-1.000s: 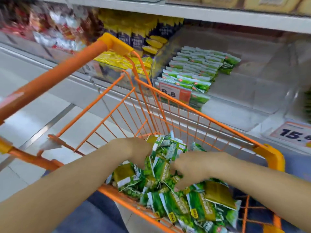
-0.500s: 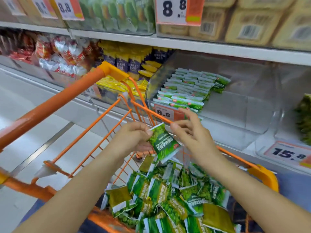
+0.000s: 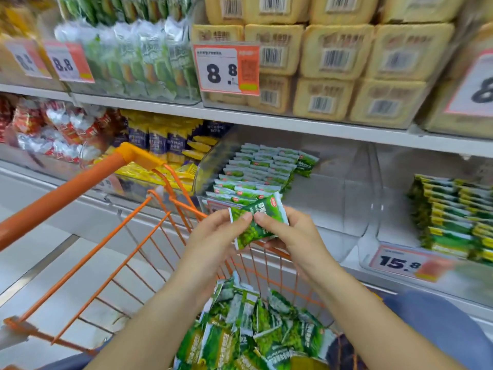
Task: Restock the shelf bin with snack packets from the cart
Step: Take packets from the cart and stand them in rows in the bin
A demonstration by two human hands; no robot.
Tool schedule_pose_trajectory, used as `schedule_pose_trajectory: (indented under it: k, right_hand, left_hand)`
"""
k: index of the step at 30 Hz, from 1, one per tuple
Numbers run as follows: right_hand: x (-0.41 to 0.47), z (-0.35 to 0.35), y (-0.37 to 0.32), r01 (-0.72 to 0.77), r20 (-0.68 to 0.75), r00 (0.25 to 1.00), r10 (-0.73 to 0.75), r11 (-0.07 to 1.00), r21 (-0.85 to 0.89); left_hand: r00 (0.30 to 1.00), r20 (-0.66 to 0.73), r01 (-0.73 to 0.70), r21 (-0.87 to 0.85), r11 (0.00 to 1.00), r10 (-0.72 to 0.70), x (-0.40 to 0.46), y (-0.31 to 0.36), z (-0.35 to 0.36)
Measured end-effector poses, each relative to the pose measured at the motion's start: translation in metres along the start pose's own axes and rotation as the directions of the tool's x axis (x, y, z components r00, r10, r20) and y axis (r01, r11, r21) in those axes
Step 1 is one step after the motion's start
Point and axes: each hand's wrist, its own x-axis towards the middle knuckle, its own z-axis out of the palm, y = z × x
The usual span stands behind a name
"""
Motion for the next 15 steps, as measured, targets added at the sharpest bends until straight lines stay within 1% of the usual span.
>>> schedule_pose_trajectory:
  k: [2,4,6,8,10,12,14,15]
  right_hand:
    - [-0.001,-0.005,-0.003,0.015,0.003,1.000,-0.015,1.000,-0.006]
    - [-0.005,-0.017,-0.010,0.037,-0.011,0.999,-0.037,0.999,0.000]
    - [-0.010,-0.037,-0.015,0.046,-0.041,0.998,-0.046,0.999,-0.006]
    - [-0.018,-0.057,-0.019,0.042,-0.073,0.996,-0.043,0.999,-0.010]
    - [-0.025,-0.075,-0.022,0.039,-0.091,0.995,-0.039,0.999,-0.008]
    - [-0.028,-0.087,-0.025,0.047,-0.091,0.995,-0.048,0.999,-0.013]
    - [-0.026,-0.093,-0.029,0.088,-0.112,0.989,-0.099,0.991,-0.098]
    - [-0.022,-0.094,-0.031,0.117,-0.133,0.981,-0.142,0.976,-0.183]
  left_hand:
    - [0.999,-0.024,-0.046,0.051,0.998,0.047,0.004,0.003,0.006]
    - [0.998,-0.043,-0.041,0.009,0.999,0.042,0.010,0.002,0.017]
    - [0.999,0.008,-0.031,-0.038,0.999,0.031,0.014,-0.002,0.032]
    - [0.997,0.066,-0.027,-0.038,0.999,0.029,0.013,-0.004,0.051]
    - [0.992,0.122,-0.036,0.005,0.999,0.035,0.013,-0.006,0.071]
    - [0.990,0.128,-0.077,0.080,0.994,0.066,0.015,-0.006,0.084]
    - [0.982,0.099,-0.174,0.183,0.968,0.158,0.025,-0.007,0.084]
    - [0.964,0.101,-0.265,0.312,0.912,0.245,0.033,-0.009,0.078]
